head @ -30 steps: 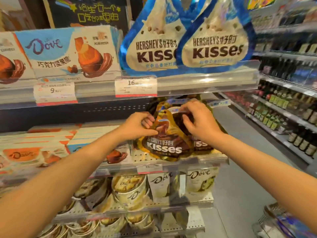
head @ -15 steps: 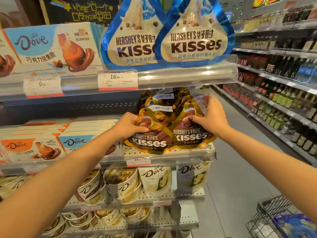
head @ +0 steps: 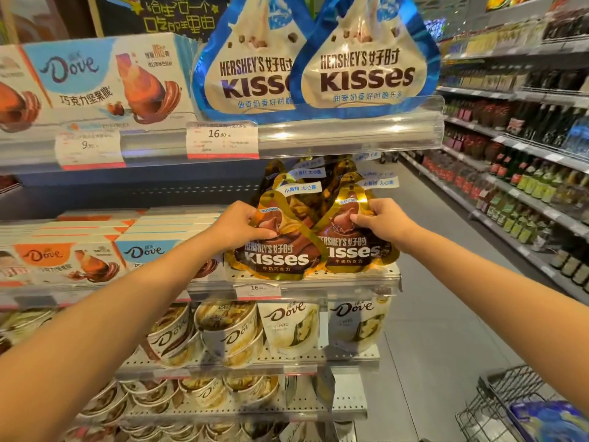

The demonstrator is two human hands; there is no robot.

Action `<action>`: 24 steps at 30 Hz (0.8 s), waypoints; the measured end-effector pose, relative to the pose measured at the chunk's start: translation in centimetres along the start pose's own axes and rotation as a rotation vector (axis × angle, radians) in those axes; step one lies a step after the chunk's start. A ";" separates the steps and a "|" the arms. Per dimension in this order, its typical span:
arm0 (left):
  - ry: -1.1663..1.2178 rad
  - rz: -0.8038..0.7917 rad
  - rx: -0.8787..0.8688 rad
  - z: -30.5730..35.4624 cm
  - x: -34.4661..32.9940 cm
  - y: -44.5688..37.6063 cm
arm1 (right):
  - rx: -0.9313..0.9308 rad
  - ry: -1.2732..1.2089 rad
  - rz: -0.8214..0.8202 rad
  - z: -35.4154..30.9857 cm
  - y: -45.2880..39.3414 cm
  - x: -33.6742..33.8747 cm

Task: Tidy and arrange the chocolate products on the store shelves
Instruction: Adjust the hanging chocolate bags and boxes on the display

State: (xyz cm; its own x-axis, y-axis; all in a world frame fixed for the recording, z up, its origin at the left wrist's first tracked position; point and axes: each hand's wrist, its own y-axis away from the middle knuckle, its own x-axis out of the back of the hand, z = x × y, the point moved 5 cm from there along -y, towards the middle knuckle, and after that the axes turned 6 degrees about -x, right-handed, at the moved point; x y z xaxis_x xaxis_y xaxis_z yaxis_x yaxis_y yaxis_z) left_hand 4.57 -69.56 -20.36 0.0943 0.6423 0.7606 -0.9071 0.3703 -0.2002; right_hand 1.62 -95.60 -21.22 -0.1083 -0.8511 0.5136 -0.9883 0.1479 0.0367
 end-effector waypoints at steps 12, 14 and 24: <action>-0.166 -0.119 -0.140 -1.8 1.9 1.7 | 0.068 -0.004 -0.070 -0.4 0.3 -0.7; -0.149 -0.072 -0.138 -1.9 1.7 1.8 | 0.091 -0.042 -0.130 -0.5 0.7 -1.1; -0.148 0.064 -0.063 -2.6 1.6 1.8 | 0.111 -0.028 -0.085 -0.1 0.8 -1.6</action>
State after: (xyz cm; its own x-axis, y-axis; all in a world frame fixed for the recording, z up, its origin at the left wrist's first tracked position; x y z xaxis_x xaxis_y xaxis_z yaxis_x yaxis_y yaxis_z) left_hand 4.14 -66.10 -21.15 -0.0284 0.5616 0.8269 -0.8813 0.3763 -0.2858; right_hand 1.06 -94.05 -21.94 -0.0254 -0.8722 0.4885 -0.9997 0.0194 -0.0173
